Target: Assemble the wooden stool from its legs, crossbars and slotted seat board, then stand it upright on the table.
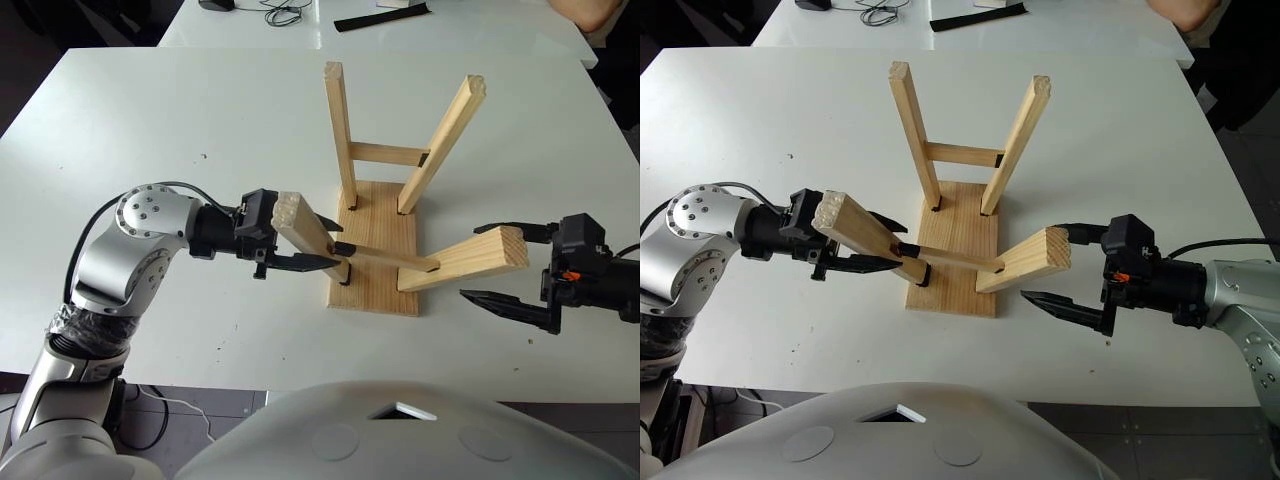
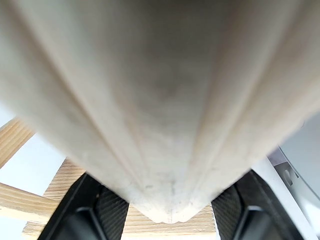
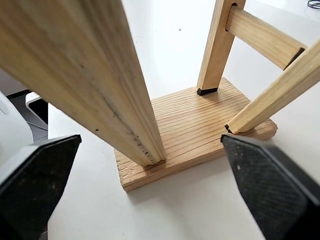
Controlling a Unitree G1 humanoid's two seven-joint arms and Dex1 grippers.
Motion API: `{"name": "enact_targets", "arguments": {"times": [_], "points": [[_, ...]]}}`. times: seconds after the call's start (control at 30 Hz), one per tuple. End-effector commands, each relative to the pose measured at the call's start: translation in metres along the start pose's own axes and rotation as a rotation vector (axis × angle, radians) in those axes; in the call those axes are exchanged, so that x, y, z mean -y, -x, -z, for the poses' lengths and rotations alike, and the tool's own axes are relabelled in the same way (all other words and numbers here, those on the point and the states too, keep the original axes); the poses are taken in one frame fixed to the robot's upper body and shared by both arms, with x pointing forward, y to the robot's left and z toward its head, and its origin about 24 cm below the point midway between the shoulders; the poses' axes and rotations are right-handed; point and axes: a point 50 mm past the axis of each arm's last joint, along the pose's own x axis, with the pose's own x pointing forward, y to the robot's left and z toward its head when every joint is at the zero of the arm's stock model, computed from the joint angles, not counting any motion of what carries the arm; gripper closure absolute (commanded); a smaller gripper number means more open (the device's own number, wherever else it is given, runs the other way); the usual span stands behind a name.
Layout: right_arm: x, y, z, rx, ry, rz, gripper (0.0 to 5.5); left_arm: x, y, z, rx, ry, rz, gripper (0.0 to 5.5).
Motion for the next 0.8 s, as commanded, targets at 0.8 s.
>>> {"name": "enact_targets", "arguments": {"times": [0.8], "points": [[0.008,0.003,0.006,-0.060,0.067,0.111,0.34,-0.017,-0.011,0.030,-0.102,0.128,-0.220,3.46]]}}
